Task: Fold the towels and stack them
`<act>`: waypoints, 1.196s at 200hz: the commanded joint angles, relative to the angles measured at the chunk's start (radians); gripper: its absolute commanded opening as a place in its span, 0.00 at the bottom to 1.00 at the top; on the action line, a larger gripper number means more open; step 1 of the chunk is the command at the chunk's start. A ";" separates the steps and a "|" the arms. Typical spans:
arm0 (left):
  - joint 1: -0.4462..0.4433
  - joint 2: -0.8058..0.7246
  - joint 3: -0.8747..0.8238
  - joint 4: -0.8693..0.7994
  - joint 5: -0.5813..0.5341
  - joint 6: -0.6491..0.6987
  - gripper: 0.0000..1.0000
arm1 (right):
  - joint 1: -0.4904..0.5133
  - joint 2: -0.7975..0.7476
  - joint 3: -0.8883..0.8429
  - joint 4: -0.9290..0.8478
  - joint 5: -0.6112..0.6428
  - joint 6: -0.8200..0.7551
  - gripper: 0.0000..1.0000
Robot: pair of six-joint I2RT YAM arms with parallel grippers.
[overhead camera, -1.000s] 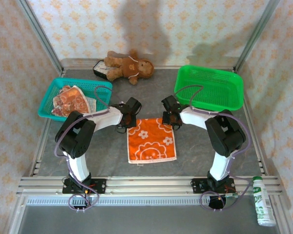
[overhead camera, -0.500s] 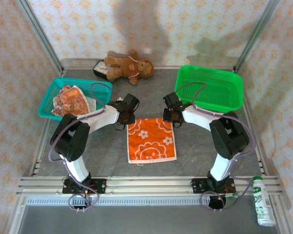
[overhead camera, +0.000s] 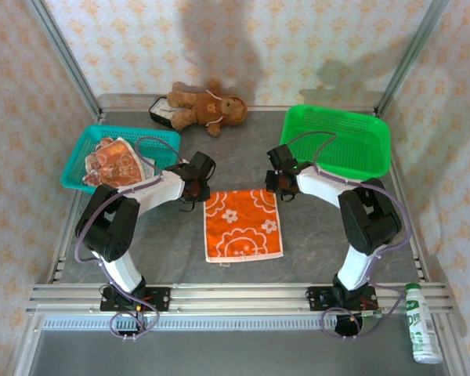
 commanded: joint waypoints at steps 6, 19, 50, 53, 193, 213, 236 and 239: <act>0.004 0.031 0.005 0.021 0.020 -0.010 0.33 | -0.012 0.026 0.035 -0.012 -0.006 -0.002 0.26; 0.005 0.038 0.004 0.028 0.026 -0.012 0.33 | -0.018 0.034 0.039 -0.015 -0.014 -0.005 0.27; 0.005 0.041 0.006 0.038 0.046 -0.015 0.36 | -0.032 0.056 0.044 -0.013 -0.046 -0.008 0.27; 0.005 0.040 0.005 0.041 0.048 -0.015 0.36 | -0.032 0.058 0.046 -0.014 -0.048 -0.008 0.27; 0.004 0.133 0.027 0.076 0.106 -0.007 0.31 | -0.031 0.124 -0.002 0.008 -0.126 0.001 0.18; 0.004 0.142 0.035 0.082 0.120 -0.001 0.25 | -0.031 0.125 -0.003 0.012 -0.130 0.007 0.09; 0.004 0.144 0.042 0.081 0.130 0.002 0.17 | -0.032 0.126 0.007 0.007 -0.131 0.005 0.00; 0.004 0.143 0.043 0.082 0.132 0.003 0.15 | -0.031 0.124 0.009 0.007 -0.132 0.005 0.00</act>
